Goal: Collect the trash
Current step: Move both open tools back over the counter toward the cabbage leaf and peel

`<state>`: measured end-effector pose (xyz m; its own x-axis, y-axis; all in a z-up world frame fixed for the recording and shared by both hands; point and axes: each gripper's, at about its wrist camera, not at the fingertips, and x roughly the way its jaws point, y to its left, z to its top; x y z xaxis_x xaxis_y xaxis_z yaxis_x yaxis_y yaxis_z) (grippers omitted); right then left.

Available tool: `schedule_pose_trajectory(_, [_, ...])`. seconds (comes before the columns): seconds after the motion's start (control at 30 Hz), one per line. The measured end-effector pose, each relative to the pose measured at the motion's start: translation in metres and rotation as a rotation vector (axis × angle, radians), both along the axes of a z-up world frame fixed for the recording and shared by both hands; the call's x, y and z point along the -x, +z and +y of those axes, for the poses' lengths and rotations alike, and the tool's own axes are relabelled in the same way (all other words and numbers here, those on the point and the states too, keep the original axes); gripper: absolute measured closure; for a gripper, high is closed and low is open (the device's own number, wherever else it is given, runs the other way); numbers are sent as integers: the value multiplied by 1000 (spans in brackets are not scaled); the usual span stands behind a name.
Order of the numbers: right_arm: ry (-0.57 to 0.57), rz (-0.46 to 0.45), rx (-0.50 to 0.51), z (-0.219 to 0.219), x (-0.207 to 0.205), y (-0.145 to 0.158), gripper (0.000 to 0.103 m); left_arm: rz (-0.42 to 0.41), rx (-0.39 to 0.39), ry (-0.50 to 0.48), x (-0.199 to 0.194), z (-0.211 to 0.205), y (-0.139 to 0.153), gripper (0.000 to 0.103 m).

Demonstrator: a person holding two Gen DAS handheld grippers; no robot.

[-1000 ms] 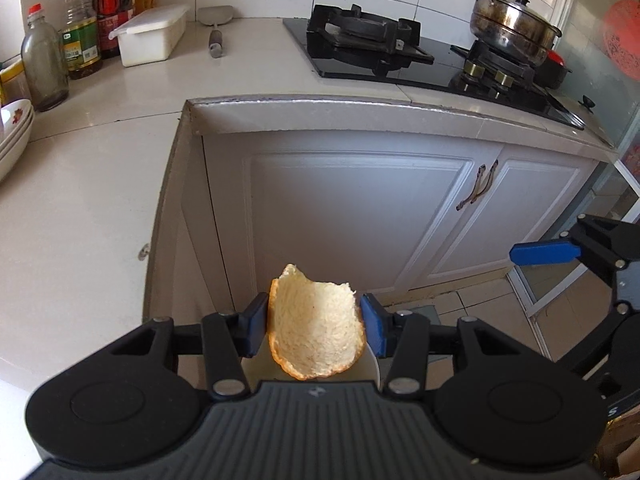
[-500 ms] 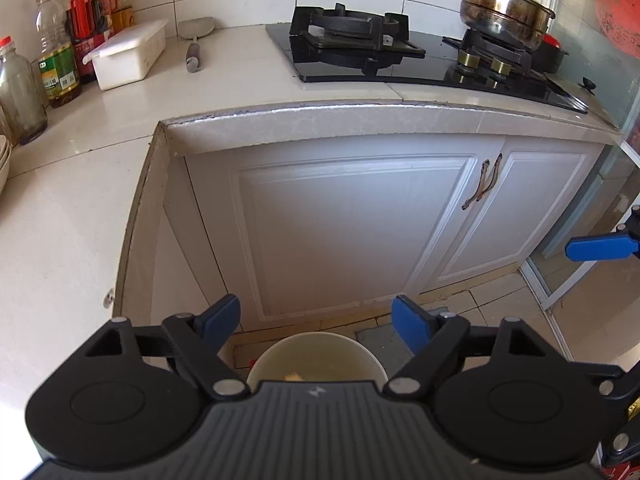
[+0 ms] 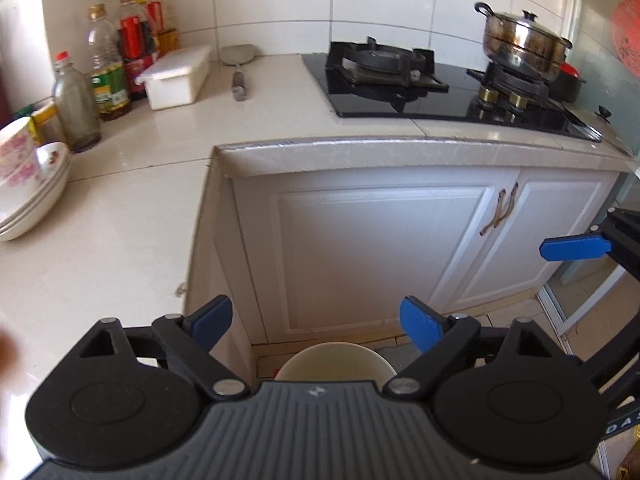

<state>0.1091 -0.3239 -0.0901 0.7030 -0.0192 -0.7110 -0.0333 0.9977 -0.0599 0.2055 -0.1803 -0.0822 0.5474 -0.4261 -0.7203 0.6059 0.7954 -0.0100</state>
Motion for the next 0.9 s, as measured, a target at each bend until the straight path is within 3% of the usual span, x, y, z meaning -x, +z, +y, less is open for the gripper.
schedule_pose_trajectory(0.4, [174, -62, -4, 47, -24, 23, 0, -29, 25, 287, 18, 85, 21, 12])
schedule_pose_trajectory(0.9, [514, -88, -20, 155, -74, 35, 0, -85, -21, 623, 42, 197, 28, 8])
